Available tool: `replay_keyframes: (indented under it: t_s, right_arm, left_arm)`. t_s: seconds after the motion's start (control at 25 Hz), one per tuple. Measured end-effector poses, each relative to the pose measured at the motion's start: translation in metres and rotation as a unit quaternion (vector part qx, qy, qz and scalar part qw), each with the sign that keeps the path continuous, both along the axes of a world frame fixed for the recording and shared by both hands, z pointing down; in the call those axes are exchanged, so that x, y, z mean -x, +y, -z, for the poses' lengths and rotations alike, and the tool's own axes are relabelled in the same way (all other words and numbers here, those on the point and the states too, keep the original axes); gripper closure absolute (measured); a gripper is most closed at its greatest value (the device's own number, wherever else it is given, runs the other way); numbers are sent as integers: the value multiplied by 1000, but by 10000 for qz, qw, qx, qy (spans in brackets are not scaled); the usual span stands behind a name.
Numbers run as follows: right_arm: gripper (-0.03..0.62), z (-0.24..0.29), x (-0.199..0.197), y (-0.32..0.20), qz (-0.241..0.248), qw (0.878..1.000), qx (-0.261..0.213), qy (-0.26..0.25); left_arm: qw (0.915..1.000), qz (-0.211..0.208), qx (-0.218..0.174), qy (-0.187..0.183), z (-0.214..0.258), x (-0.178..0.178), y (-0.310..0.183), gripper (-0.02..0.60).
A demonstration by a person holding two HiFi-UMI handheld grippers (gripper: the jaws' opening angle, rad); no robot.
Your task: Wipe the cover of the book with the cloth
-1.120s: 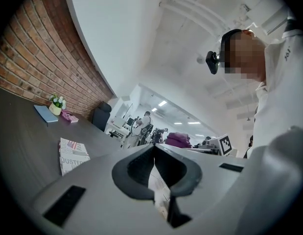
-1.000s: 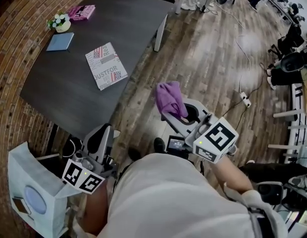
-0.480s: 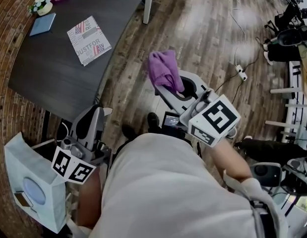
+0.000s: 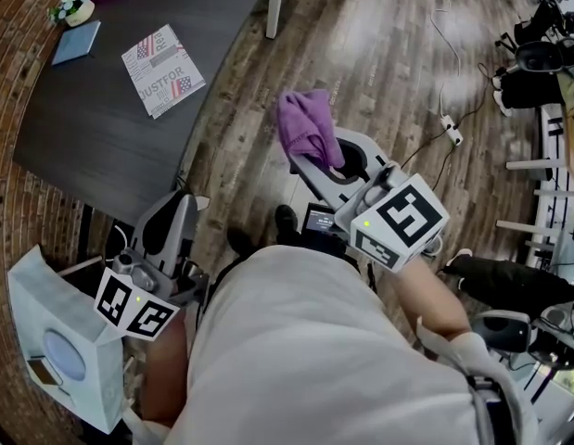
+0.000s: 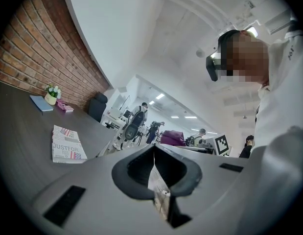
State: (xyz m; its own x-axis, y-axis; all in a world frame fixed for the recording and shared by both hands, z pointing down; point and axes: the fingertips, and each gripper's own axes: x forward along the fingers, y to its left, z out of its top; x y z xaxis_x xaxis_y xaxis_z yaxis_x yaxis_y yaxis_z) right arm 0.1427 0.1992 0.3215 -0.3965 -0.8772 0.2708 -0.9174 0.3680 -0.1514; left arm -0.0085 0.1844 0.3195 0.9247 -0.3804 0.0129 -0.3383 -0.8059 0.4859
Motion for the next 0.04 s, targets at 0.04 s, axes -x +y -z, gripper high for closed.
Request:
replay_keyframes:
  t_s: [0.04]
  right_arm:
    - [488,-1,0,0,1,10000,2,1]
  left_arm:
    - [10000,-7,-7,-1,0,-1,0,573]
